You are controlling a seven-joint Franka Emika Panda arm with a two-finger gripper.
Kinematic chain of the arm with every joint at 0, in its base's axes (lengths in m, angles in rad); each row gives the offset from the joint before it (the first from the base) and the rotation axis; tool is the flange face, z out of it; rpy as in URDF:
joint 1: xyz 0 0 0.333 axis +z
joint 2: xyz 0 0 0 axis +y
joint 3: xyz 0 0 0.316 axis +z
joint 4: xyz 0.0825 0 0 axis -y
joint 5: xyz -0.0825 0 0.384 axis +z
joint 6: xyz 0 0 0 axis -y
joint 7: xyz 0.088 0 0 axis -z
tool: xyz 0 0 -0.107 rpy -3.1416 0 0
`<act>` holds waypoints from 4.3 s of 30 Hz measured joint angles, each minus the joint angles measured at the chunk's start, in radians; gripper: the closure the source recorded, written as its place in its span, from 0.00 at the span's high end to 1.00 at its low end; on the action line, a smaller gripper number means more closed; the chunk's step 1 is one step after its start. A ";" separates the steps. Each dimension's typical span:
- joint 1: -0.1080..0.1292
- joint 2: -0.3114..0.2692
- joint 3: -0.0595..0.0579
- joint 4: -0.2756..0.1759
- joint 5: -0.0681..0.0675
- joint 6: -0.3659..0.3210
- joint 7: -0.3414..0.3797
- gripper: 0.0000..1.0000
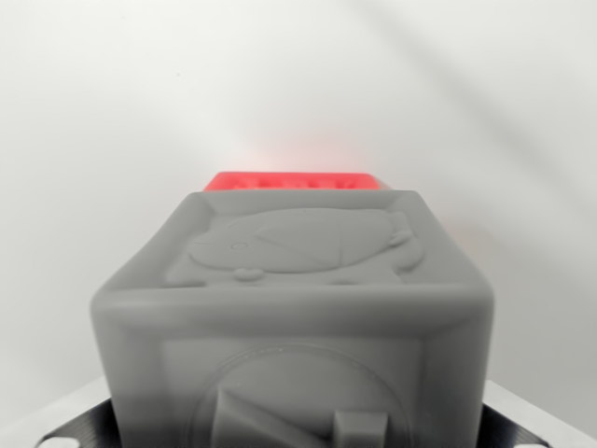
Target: Destack cube
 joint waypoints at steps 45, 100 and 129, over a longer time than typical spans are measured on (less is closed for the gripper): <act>0.012 -0.225 -0.013 0.003 -0.041 -0.218 0.076 0.00; 0.158 0.012 -0.006 0.227 -0.015 -0.212 0.725 0.00; 0.219 0.134 -0.006 0.368 0.000 -0.226 1.044 0.00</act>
